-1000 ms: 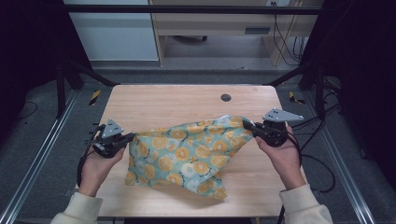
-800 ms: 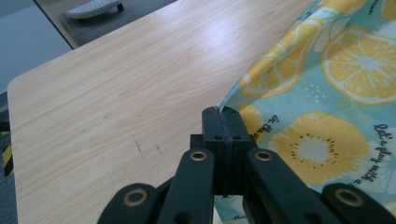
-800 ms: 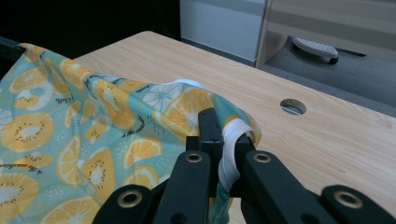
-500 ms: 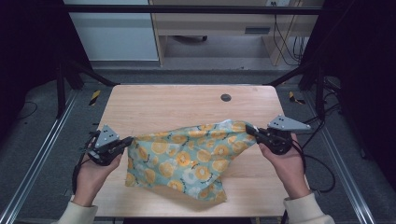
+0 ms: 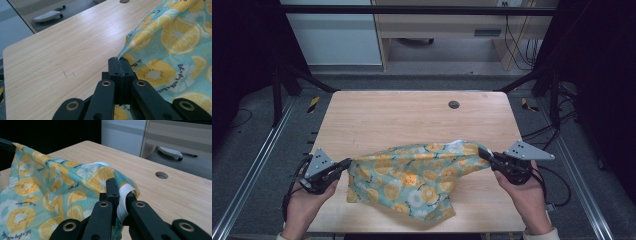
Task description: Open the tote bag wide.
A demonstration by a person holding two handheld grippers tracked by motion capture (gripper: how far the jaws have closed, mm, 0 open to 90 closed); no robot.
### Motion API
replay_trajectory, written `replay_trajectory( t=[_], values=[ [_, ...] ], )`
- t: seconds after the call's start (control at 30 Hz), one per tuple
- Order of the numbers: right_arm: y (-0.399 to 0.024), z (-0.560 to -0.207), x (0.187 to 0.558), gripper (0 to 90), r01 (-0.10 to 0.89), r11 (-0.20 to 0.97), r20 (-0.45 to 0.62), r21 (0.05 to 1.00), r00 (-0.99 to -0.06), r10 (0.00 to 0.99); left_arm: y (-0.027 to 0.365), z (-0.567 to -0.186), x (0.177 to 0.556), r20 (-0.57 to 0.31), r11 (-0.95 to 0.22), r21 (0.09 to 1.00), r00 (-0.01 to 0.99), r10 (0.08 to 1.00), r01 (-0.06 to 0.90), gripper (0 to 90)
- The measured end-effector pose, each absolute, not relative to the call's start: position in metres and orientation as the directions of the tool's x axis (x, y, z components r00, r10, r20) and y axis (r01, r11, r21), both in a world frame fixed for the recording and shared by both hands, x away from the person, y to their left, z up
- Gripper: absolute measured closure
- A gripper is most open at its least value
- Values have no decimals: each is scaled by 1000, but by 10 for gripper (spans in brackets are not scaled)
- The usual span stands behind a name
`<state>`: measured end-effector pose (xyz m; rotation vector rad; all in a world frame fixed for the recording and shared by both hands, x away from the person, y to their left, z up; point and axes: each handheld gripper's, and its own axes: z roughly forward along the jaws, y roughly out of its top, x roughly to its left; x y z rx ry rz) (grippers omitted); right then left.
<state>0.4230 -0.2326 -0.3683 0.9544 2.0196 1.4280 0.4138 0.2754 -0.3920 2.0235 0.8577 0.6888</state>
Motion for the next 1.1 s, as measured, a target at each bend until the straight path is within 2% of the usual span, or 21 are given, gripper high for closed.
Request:
replay_trajectory(
  t=[0.47, 0.77, 1.1],
  values=[
    [-236, -404, 401, 900, 292, 207, 36, 934, -651, 758, 279, -415, 401, 126, -437, 829, 646, 753, 347, 900],
    [-242, -423, 394, 900, 315, 183, 72, 931, -651, 755, 275, -427, 395, 130, -477, 804, 678, 723, 355, 900],
    [-248, -438, 386, 900, 342, 191, 99, 920, -675, 731, 264, -443, 398, 129, -557, 736, 728, 673, 384, 900]
  ],
)
